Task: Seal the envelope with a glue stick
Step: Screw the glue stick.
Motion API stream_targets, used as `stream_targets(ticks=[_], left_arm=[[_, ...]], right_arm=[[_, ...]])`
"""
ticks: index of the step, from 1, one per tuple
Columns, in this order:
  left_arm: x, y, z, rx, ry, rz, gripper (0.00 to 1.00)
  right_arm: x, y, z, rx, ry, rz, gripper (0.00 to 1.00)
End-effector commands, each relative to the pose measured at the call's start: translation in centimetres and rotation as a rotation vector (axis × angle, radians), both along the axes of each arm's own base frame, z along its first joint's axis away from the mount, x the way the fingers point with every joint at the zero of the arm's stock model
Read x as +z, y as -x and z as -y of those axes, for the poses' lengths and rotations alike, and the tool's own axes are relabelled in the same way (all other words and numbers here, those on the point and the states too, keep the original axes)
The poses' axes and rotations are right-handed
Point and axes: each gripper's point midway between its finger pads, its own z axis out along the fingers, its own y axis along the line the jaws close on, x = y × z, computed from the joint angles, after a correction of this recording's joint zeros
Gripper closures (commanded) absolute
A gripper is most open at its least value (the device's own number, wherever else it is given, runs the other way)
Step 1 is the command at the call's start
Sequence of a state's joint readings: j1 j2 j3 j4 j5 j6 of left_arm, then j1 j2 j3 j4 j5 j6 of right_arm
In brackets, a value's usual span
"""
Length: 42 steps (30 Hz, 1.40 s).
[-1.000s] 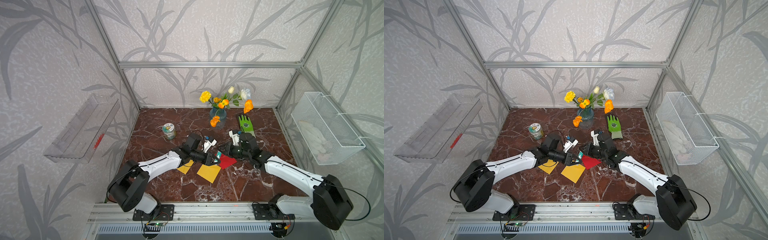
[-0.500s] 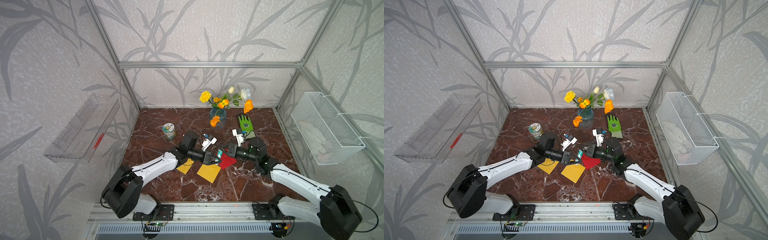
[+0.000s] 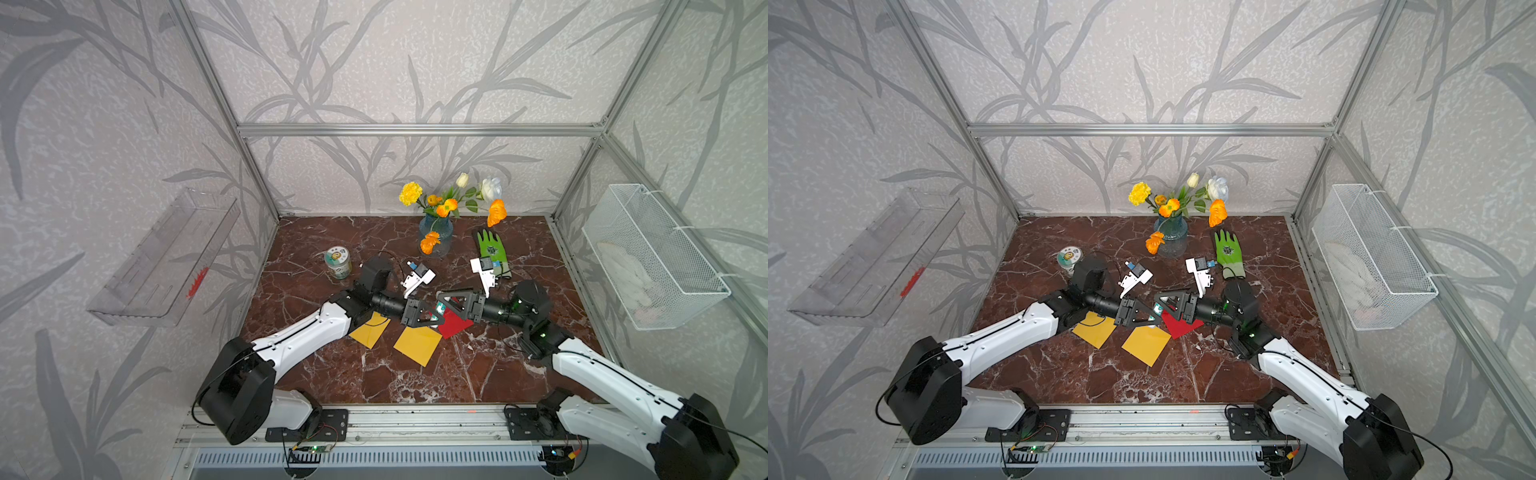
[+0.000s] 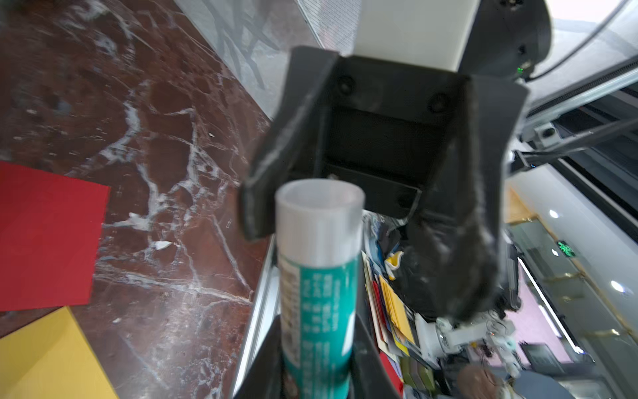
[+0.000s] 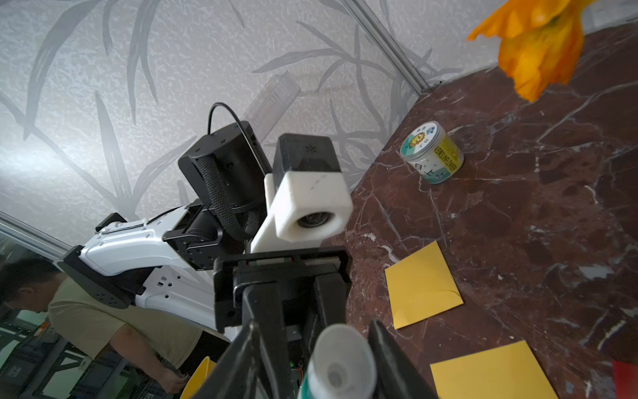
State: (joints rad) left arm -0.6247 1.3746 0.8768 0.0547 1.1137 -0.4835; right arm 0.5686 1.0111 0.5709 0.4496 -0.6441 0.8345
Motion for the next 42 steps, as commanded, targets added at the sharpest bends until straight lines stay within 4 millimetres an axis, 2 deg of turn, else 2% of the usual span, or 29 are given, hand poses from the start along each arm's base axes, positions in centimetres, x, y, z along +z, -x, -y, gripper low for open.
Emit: stream_targets(ticks=[1,5,11,14,17,26,31,33,37,42], left_arm=[[-2.8,-3.0,-0.9,0.155,-0.156,0.095,1.0],[-4.3,-4.1,-1.5,0.232,-0.223,0.148,1.0],[-5.6,-4.3,-1.7,0.243,-0.267,0.13,1.0],[-5.8,-4.1,-1.6,0.241,-0.27,0.127,1.0],[-5.8,-4.1,-1.6,0.237,-0.268,0.124,1.0],[-6.0,-3.9,-1.3,0.226,-0.257,0.109,1.0],[-5.9,-3.8,-1.3,0.221,-0.253,0.103,1.0],[-5.8,-3.8,-1.2,0.219,-0.25,0.101,1.0],[-5.8,-3.5,-1.2,0.211,-0.243,0.092,1.0],[-5.9,-3.4,-1.1,0.205,-0.239,0.083,1.0]], right_arm=[[-0.9,-2.1,0.8,-0.106,0.11,-0.079,0.38],[-3.5,-3.5,0.4,-0.123,0.233,-0.218,0.39],[-4.8,-4.9,-0.8,-0.114,0.279,-0.282,0.45],[-5.1,-5.4,-1.2,-0.117,0.288,-0.298,0.48],[-5.1,-5.8,-1.6,-0.111,0.284,-0.301,0.57],[-6.0,-6.3,-2.7,-0.094,0.301,-0.319,0.63],[-6.1,-6.0,-2.8,-0.083,0.299,-0.317,0.75],[-6.0,-5.9,-2.7,-0.084,0.299,-0.313,0.73],[-5.9,-6.1,-2.3,-0.112,0.291,-0.31,0.62],[-5.4,-6.7,-2.2,-0.137,0.258,-0.313,0.61]])
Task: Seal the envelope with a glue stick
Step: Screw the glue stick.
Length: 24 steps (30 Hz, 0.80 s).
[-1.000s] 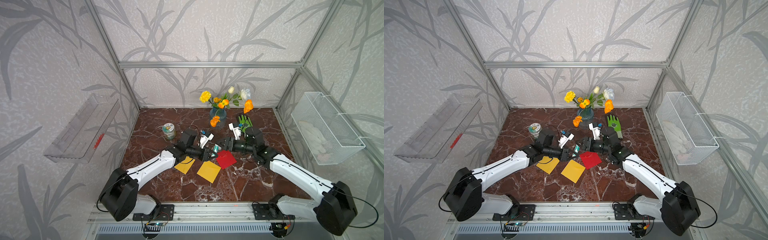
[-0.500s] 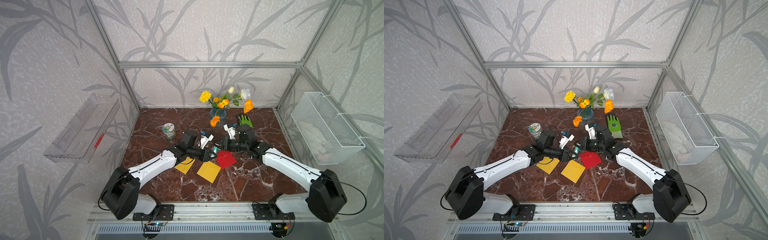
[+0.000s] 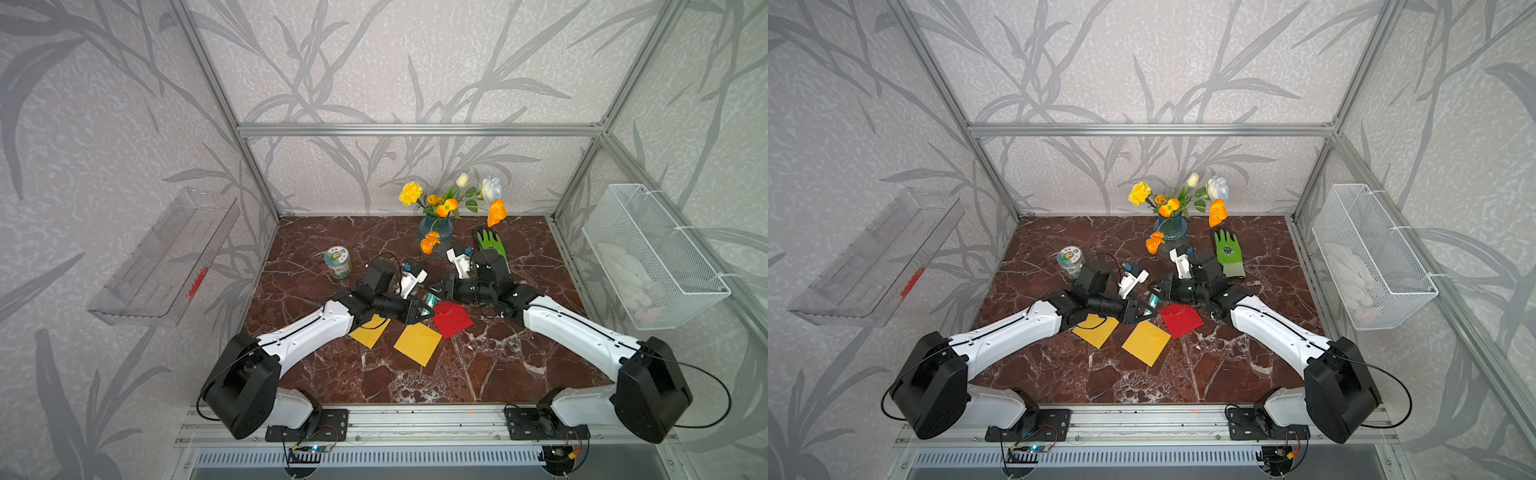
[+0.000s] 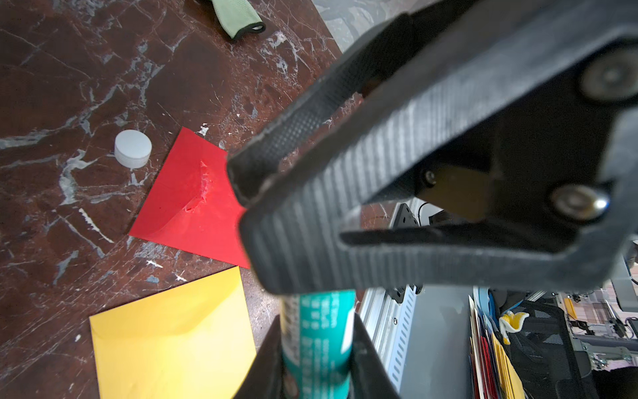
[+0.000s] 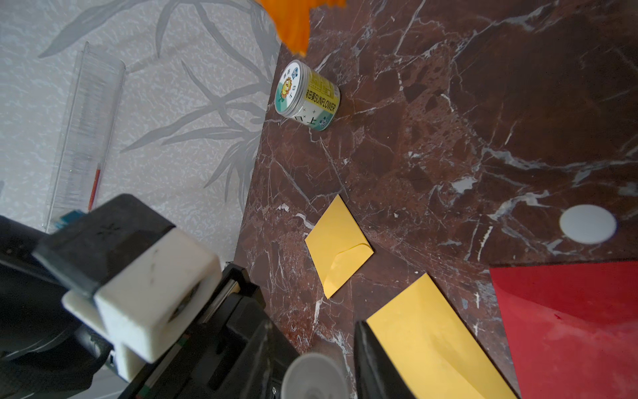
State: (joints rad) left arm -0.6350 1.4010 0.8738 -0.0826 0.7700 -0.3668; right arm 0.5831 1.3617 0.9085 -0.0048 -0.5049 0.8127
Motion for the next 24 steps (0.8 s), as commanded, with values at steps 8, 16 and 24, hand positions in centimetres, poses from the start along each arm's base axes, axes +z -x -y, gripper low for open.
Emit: stream_targets(ticks=[8,16,24], left_arm=[[-0.3,0.6,0.2,-0.025,0.016,-0.009,1.0],[2.7,1.4,0.5,-0.076,0.118,-0.01,1.0],[8.6,5.1,0.8,-0.304,0.291,-0.057,1.0]], right_arm=[[1.0,0.0,-0.3,0.014,-0.038,0.023,0.75],[2.2,2.2,-0.6,0.13,-0.1,0.107,0.8],[8.7,7.3,0.2,0.285,-0.329,0.398,0.83]])
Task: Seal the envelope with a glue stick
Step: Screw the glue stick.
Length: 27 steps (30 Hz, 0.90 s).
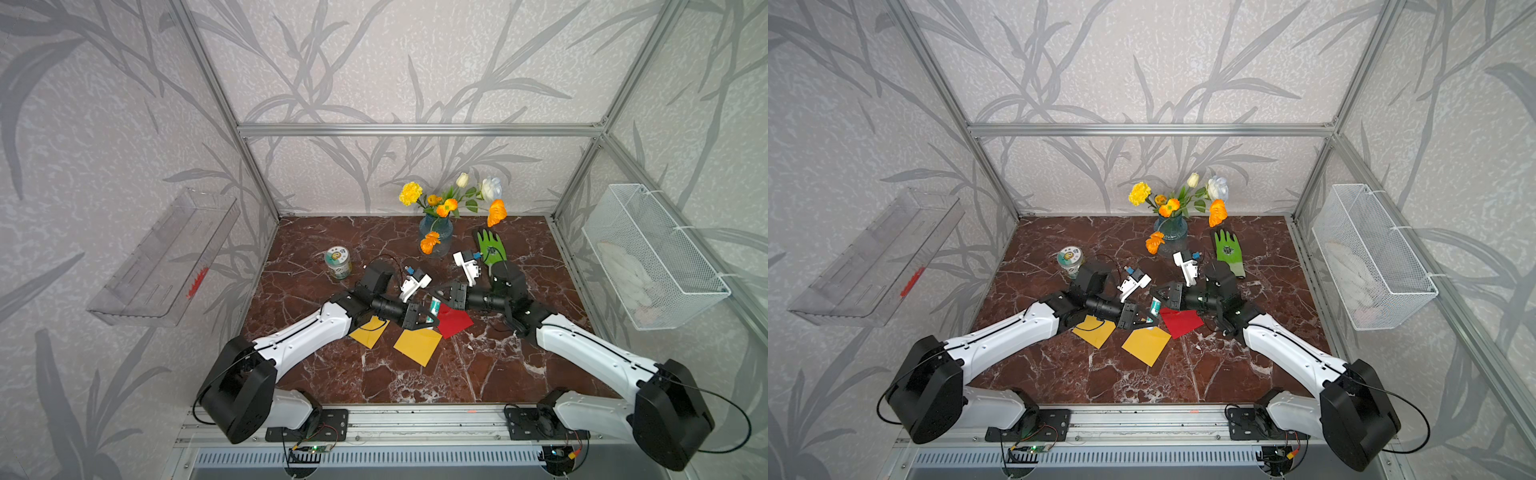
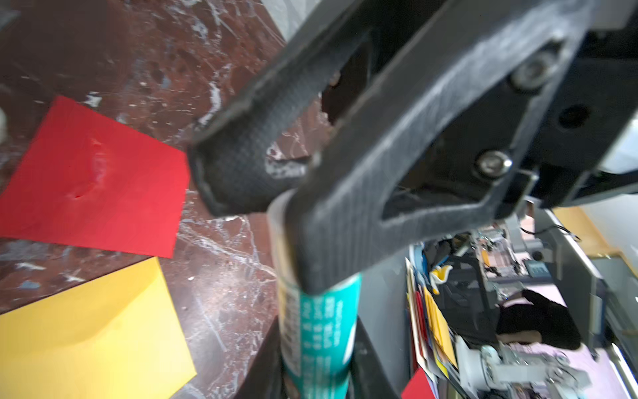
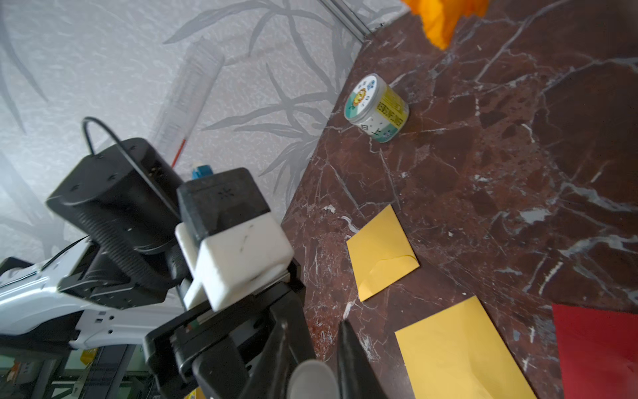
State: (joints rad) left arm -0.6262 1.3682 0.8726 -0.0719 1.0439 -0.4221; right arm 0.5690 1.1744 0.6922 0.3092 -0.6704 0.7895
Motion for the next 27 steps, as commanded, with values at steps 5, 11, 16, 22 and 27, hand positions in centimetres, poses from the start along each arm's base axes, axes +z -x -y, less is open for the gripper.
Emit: stream_targets(ticks=[5,11,16,22,27], left_arm=[[8.0,3.2,-0.2,-0.226,0.236,0.052,1.0],[8.0,3.6,-0.7,-0.22,0.215,0.085,1.0],[4.1,0.0,-0.8,-0.026,0.025,0.16,1.0],[0.1,-3.8,-2.0,0.167,-0.167,0.245,1.0],[-1.2,-4.1,-1.8,0.178,-0.185,0.217,1.0]], right_arm=[[7.2,5.8,0.3,0.22,-0.189,0.305,0.85],[7.9,5.7,0.4,0.206,-0.191,0.314,0.73],[5.1,1.2,1.1,-0.014,-0.01,0.161,0.51],[0.7,-1.8,0.6,-0.086,0.154,-0.052,0.48],[-0.9,-3.4,-0.5,-0.099,0.173,-0.118,0.48]])
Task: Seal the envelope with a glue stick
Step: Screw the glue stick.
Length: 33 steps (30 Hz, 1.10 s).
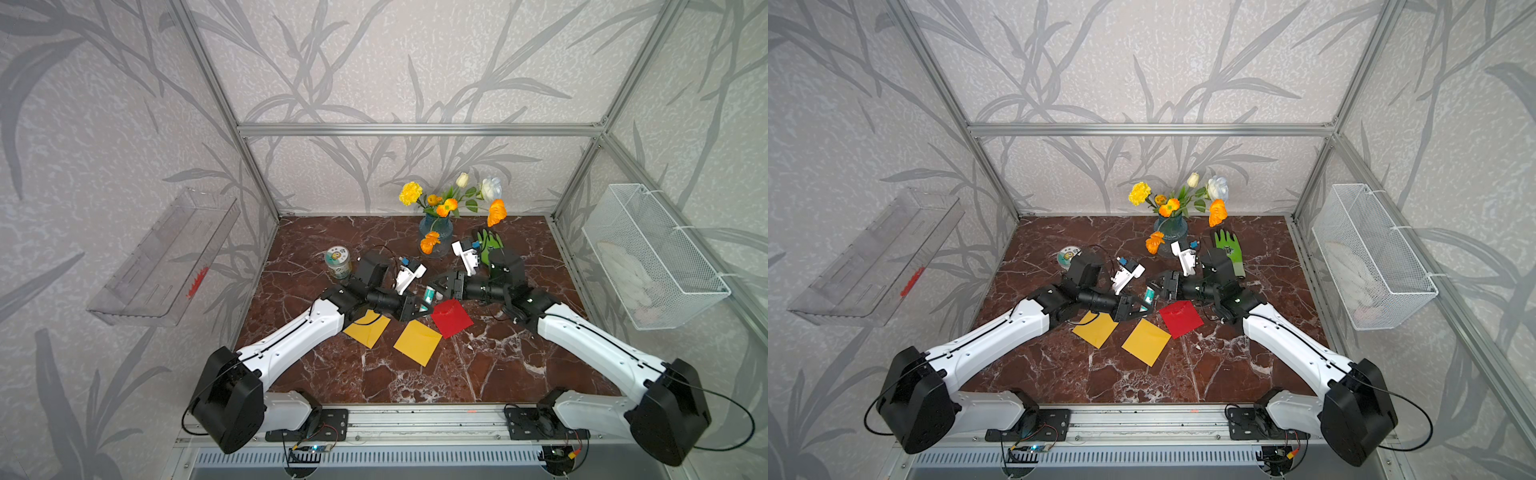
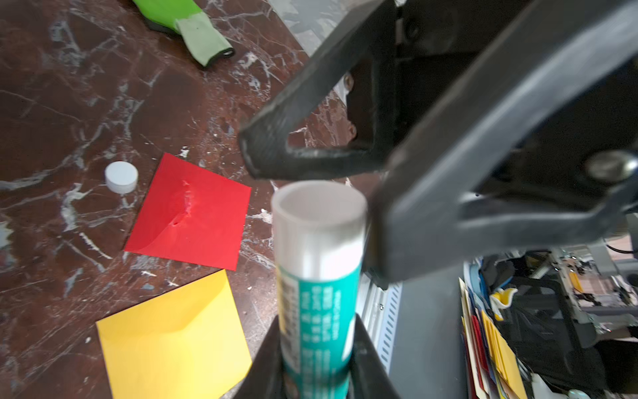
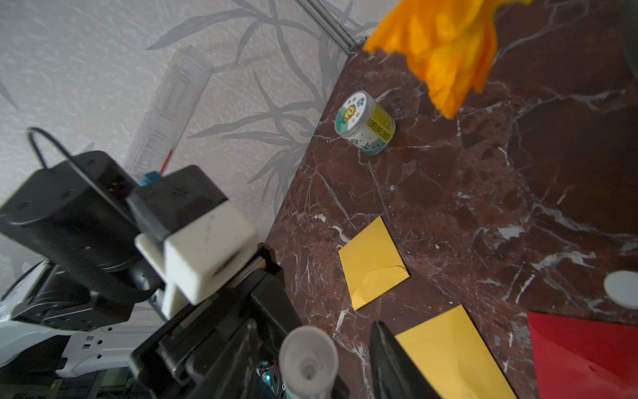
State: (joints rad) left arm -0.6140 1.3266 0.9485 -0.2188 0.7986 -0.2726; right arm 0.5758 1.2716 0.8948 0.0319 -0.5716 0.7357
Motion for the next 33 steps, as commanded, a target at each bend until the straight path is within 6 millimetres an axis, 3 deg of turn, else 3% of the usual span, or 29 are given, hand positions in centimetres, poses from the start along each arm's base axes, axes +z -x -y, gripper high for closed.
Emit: stream_targets(ticks=[1,5,12,19,24,29,33], left_arm=[[-1.7,-0.8,-0.2,0.037,-0.045,0.006,1.0],[-2.4,-0.8,-0.1,0.04,-0.048,-0.02,1.0],[-2.7,-0.9,0.0,0.041,-0.047,-0.03,1.0],[-2.5,-0.8,0.0,0.039,-0.04,-0.028,1.0],[-2.6,-0.5,0.1,0.029,-0.033,-0.041,1.0],[-2.7,-0.3,0.2,0.02,-0.028,-0.051,1.0],[-2.7,-0.1,0.3,0.009,-0.02,-0.06,1.0]], right_arm=[[-0.5,-0.8,-0.2,-0.027,0.031,-0.042,0.48],[-0.4,-1.2,-1.0,-0.021,0.033,-0.045,0.49],[-0.7,-1.3,-1.5,-0.005,0.029,-0.057,0.64],[-1.8,-1.2,-1.9,0.007,0.033,-0.086,0.68],[-1.5,-1.1,-2.0,0.011,0.014,-0.082,0.8],[-1.0,-1.1,-1.9,0.01,0.001,-0.078,0.64],[-0.7,-1.1,-1.5,0.001,-0.01,-0.075,0.65]])
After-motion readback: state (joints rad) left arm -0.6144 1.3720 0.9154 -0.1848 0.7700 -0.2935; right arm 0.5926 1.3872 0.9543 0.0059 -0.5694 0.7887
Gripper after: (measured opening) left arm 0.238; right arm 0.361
